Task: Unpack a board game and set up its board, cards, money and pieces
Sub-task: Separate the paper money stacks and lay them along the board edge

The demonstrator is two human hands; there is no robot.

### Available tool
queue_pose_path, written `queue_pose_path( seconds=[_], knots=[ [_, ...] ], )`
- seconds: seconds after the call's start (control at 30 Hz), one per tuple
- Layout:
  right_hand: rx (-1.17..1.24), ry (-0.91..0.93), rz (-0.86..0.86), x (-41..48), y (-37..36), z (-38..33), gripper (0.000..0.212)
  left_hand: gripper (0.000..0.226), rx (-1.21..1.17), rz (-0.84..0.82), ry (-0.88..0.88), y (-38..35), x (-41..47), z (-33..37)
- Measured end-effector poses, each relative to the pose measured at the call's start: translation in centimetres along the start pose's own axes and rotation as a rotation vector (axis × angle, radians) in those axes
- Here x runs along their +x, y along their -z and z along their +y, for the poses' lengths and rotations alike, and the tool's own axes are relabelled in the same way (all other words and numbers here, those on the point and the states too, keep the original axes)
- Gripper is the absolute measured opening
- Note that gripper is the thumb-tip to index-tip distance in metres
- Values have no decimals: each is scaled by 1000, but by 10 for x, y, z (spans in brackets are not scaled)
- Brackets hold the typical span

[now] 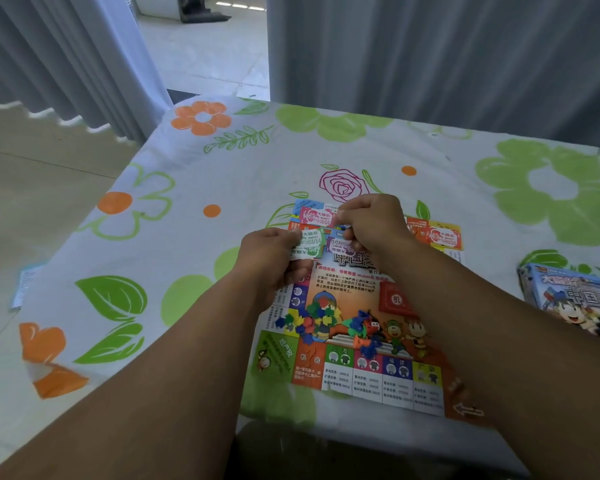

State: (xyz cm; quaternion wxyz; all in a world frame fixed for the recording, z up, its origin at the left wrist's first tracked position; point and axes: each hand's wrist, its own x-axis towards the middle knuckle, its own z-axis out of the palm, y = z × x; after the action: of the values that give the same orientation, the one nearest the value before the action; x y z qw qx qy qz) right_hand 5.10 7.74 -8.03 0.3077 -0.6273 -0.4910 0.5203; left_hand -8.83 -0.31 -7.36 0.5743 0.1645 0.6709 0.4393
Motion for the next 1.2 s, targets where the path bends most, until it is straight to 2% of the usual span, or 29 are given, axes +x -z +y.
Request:
queue_pose_path(
  seconds=[0.03, 0.17, 0.33, 0.53, 0.67, 0.8, 1.0, 1.2],
  knots=[
    [20, -1, -31, -1, 1, -1, 7, 19, 0, 0, 0, 0, 0, 0],
    [-8, -54, -230, -9, 6, -4, 37, 19, -5, -9, -16, -3, 0, 1],
    [-91, 47, -272, -16, 13, 2, 16, 19, -66, -30, -6, -12, -2, 1],
    [-43, 56, -237, -17, 29, 5, 16, 25, -138, -62, 28, -23, -6, 4],
    [5, 36, -212, -18, 40, 5, 19, 16, -130, -66, -7, -27, -7, 3],
    [27, 18, -176, -18, 48, 6, 21, 23, -121, -91, -54, -32, -7, 1],
    [74, -25, -163, -20, 60, 7, 25, 21, -117, -109, -78, -42, -8, -1],
    [155, -102, -168, -19, 66, 6, 16, 8, -103, -151, -91, -52, -11, -2]
  ],
)
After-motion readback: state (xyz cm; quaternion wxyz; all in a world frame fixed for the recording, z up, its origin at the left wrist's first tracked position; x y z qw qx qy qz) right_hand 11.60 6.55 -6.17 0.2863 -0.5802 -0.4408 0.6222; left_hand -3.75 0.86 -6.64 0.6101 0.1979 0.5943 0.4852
